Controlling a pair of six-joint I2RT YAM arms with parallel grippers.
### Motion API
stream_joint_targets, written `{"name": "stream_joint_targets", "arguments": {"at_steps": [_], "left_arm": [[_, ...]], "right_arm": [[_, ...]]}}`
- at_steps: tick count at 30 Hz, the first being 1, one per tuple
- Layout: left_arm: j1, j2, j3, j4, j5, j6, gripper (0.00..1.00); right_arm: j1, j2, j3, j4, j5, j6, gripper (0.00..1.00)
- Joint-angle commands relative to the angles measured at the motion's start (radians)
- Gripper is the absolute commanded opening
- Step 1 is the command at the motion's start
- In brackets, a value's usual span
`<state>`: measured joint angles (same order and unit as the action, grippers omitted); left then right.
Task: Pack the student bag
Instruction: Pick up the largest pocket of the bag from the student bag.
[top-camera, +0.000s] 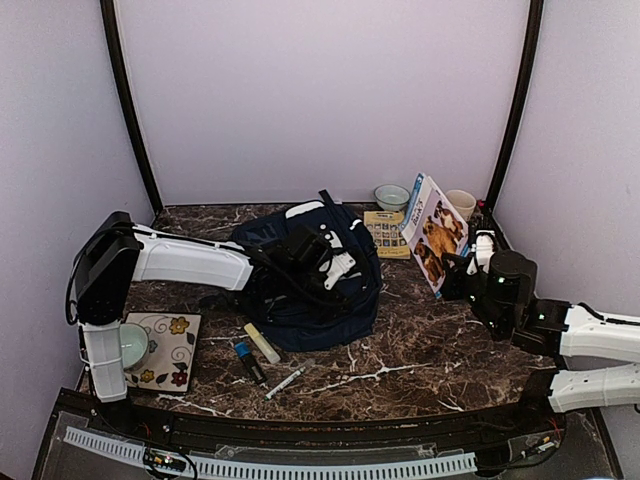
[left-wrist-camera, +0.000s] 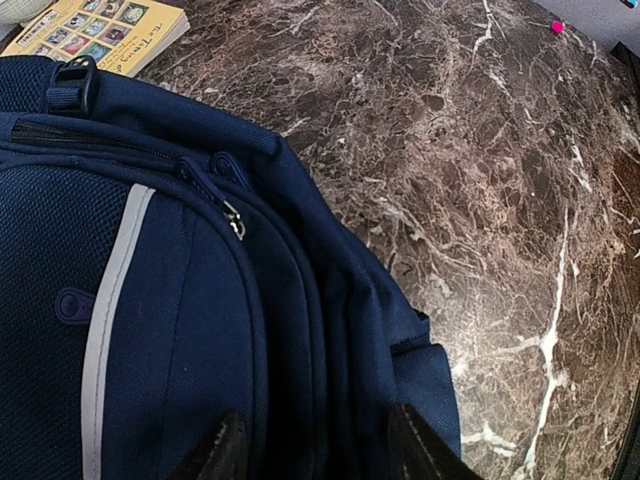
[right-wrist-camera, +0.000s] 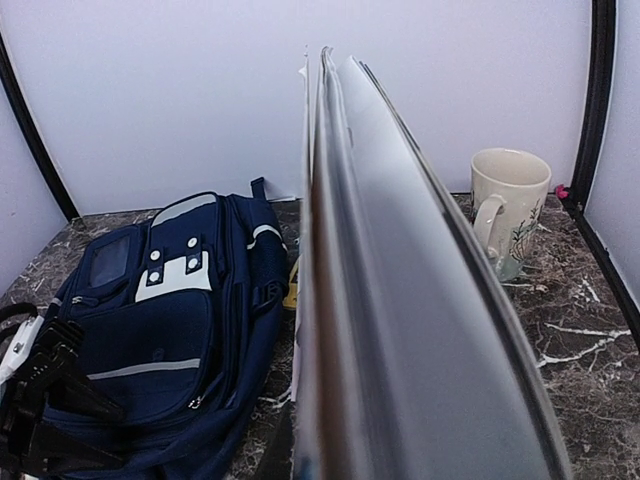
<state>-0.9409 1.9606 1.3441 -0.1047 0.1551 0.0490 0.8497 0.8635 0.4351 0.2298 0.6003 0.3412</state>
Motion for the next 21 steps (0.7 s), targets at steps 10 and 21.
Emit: {"name": "stream_joint_targets", "arguments": {"at_steps": [10, 21], "left_arm": [[-0.047, -0.07, -0.037, 0.014, 0.024, -0.024, 0.53], [-0.047, -0.04, -0.057, 0.014, -0.103, -0.049, 0.17]], "right_arm": [[-0.001, -0.01, -0.014, 0.069, 0.029, -0.005, 0.0], [0.0, -0.015, -0.027, 0.075, 0.029, -0.008, 0.0]]}}
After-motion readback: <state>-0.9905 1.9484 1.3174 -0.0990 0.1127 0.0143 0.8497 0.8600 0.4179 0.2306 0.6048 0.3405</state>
